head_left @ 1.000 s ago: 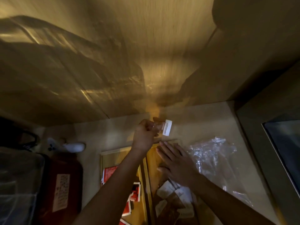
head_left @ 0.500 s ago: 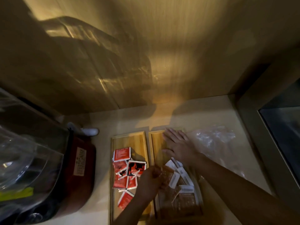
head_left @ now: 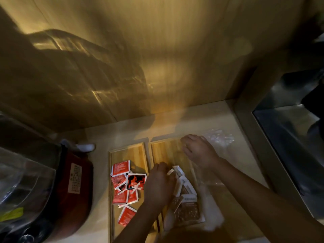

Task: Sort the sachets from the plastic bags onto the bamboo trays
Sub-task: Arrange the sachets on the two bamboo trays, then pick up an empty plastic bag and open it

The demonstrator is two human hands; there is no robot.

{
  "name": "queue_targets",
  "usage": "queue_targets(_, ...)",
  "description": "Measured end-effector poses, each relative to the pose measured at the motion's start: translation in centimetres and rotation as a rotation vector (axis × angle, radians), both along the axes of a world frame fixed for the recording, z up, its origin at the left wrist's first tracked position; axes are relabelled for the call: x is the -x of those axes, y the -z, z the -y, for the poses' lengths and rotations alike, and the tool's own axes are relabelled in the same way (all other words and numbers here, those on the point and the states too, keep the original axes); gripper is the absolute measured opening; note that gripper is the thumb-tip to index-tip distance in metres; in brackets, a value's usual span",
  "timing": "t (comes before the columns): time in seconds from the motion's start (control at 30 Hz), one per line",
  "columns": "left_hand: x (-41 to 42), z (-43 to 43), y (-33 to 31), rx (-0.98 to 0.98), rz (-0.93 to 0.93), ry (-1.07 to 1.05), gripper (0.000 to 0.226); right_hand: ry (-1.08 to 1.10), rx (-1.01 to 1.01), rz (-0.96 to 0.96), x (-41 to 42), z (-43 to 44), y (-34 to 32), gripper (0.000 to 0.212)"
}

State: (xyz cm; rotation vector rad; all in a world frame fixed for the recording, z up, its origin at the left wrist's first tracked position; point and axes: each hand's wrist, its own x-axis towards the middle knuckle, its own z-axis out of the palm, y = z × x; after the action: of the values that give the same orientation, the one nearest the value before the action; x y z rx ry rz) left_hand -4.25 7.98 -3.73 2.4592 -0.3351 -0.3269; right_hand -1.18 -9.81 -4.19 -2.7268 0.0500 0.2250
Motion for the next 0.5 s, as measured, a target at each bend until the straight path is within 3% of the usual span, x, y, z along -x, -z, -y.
queue_targets(0.07, -0.2, 2.0, -0.5, 0.079, 0.008, 0.055, 0.021, 0.181, -0.091, 0.099, 1.3, 1.4, -0.5, 0.05)
queue_targets(0.13, -0.1, 4.2, -0.7, 0.102, 0.021, 0.153, 0.032, 0.392, -0.13, 0.171, 2.5, 3.1, -0.5, 0.044)
queue_targets(0.27, 0.5, 7.8, 0.7, -0.033, 0.07, 0.398, 0.069, 0.718, -0.149, 0.007, 4.9, 6.0, 0.6, 0.037)
queue_targets(0.4, 1.1, 9.5, 3.6, -0.223, 0.115, 0.446, 0.055, 0.939, -0.299, -0.24, 7.3, 6.8, 2.0, 0.057)
queue_targets(0.5, 1.4, 10.2, 5.7, -0.296, 0.084, 0.499, 0.056, 1.058, -0.461, -0.24, 8.5, 7.3, 3.5, 0.075)
